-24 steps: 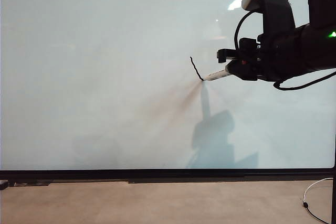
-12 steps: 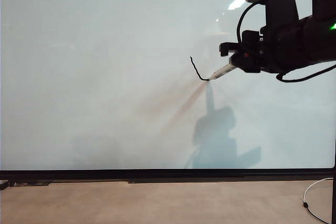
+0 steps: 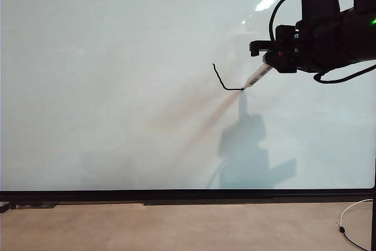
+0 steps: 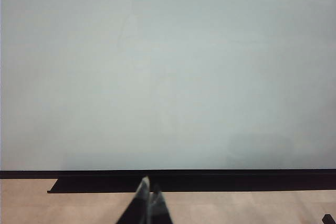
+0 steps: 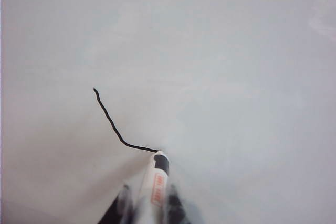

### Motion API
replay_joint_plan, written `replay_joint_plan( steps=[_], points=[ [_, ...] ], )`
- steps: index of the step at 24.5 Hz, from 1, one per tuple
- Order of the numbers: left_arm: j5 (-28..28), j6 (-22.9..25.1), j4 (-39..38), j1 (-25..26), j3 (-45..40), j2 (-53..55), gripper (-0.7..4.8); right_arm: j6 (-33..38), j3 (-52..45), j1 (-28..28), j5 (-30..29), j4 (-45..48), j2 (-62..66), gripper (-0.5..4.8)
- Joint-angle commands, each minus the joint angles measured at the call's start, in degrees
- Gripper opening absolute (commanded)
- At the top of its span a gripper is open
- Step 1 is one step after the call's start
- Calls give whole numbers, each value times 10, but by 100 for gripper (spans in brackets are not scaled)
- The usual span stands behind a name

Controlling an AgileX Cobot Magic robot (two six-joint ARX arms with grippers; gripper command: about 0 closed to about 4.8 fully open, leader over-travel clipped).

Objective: Pick up the pen on the shelf to the right of the whiteboard and draw a check mark.

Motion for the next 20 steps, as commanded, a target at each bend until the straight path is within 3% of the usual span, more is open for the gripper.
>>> replay_joint_plan(
  steps=[1,20],
  points=[
    [0,2,7,0,2,0,-4,-6,4,-3,24,14,-3,-9],
    [0,2,7,0,2,0,-4,-7,-23,-3,10,30,-14,-9]
  ],
)
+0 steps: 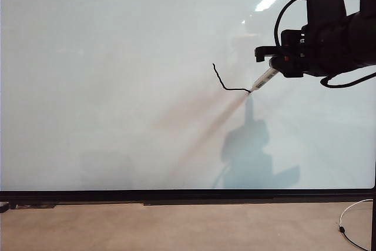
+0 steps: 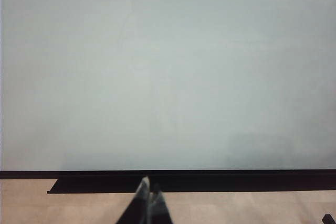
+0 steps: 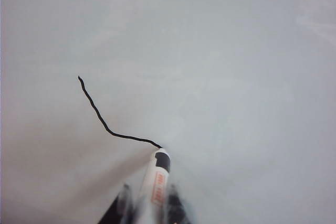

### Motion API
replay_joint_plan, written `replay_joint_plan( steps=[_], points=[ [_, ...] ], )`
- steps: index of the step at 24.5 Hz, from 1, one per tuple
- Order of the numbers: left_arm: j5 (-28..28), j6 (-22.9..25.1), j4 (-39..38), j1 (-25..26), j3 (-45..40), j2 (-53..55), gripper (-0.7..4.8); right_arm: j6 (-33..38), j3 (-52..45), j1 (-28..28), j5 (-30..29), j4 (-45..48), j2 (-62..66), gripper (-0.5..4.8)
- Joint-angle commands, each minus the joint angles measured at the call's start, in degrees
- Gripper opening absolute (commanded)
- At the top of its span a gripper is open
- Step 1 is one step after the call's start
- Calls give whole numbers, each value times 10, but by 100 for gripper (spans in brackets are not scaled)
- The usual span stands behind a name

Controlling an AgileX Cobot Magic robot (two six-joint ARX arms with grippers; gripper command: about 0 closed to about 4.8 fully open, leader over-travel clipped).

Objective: Pick up the pen on the shelf to the right of the whiteboard and draw a check mark.

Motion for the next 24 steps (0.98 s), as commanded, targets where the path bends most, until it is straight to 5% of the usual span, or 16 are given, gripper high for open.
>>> replay_joint_plan(
  steps=[1,14,24],
  points=[
    [0,2,7,0,2,0,-5,-4,-12,-1,1,25,-17,-9],
    [0,2,7,0,2,0,-4,-1,-24,-1,-5,39,-27,-9],
    [0,2,7,0,2,0,-5,2,14,-1,-30,-39,-26,-9]
  ],
)
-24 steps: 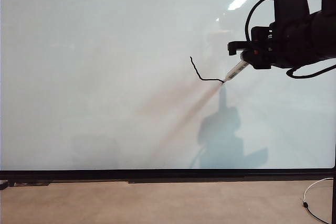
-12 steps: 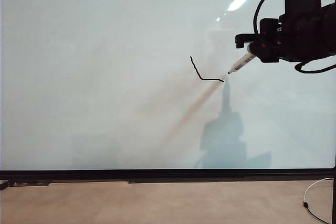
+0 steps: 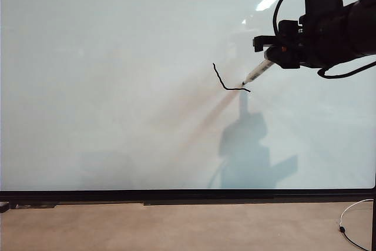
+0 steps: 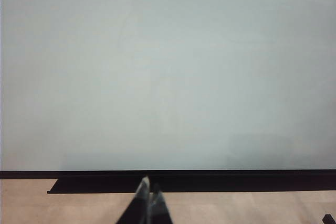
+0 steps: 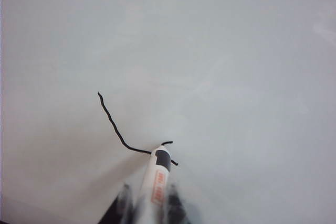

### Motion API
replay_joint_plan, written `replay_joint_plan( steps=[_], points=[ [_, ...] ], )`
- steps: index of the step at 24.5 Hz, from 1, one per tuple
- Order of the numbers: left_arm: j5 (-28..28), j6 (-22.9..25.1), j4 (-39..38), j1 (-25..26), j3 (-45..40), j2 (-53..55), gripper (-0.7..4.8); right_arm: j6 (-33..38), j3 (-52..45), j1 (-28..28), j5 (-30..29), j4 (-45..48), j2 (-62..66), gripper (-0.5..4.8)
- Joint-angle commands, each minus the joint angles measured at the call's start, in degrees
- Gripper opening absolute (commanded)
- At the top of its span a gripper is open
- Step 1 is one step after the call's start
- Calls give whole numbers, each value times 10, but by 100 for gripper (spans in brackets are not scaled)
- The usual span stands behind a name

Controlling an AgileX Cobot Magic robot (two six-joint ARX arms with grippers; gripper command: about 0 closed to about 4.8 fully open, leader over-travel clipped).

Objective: Pick up the pen on the shelf to the right of the whiteboard and draw a check mark.

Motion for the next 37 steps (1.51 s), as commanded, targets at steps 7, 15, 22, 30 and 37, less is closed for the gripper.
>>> replay_joint_plan(
  steps=[7,15,22,30,37],
  points=[
    [0,2,7,0,2,0,-4,-29,3,-1,18,41,-6,-9],
    [0,2,7,0,2,0,-4,-66,2,-1,48,-7,-80,-9],
    [0,2,7,0,2,0,-4,-91,2,-1,67,-22,-125,-9],
    [0,2,7,0,2,0,-4,-100,3,-1,85,-14,-129,-9],
    [0,2,7,0,2,0,-4,-123,3,-1,96,-14,-141,-9]
  ],
)
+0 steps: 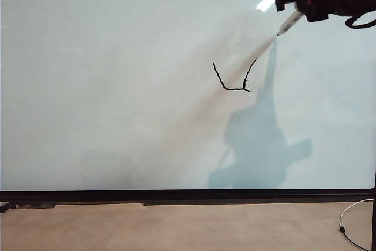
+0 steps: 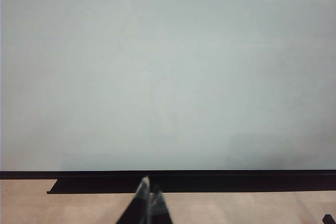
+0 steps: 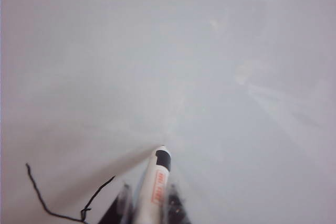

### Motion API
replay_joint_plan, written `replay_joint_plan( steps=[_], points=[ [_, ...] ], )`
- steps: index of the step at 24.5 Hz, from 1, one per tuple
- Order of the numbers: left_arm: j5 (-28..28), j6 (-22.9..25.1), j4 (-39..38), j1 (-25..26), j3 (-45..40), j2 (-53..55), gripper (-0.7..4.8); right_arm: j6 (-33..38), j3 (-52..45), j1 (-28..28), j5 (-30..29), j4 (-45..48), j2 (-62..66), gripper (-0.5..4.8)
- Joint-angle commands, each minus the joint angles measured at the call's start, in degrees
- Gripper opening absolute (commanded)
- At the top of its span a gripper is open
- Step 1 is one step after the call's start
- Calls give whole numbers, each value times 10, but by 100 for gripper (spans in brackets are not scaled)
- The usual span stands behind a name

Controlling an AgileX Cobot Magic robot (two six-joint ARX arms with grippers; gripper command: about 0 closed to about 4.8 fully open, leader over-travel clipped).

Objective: Pick up the pen on the shelf to the right of the whiteboard and draw a check mark.

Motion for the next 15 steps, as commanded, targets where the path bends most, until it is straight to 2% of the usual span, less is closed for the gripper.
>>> replay_joint_plan(
  steps=[1,4,7,15],
  points=[
    [0,3,7,0,2,0,-4,-14,3,0,6,12,-19,-9],
    [0,3,7,0,2,0,-4,-7,3,-2,5,-5,-24,-9],
    [0,3,7,0,2,0,-5,29,-4,3,4,-45,-45,-9],
    [0,3,7,0,2,0,-4,42,-60,16,22,-210,-242,-9]
  ],
)
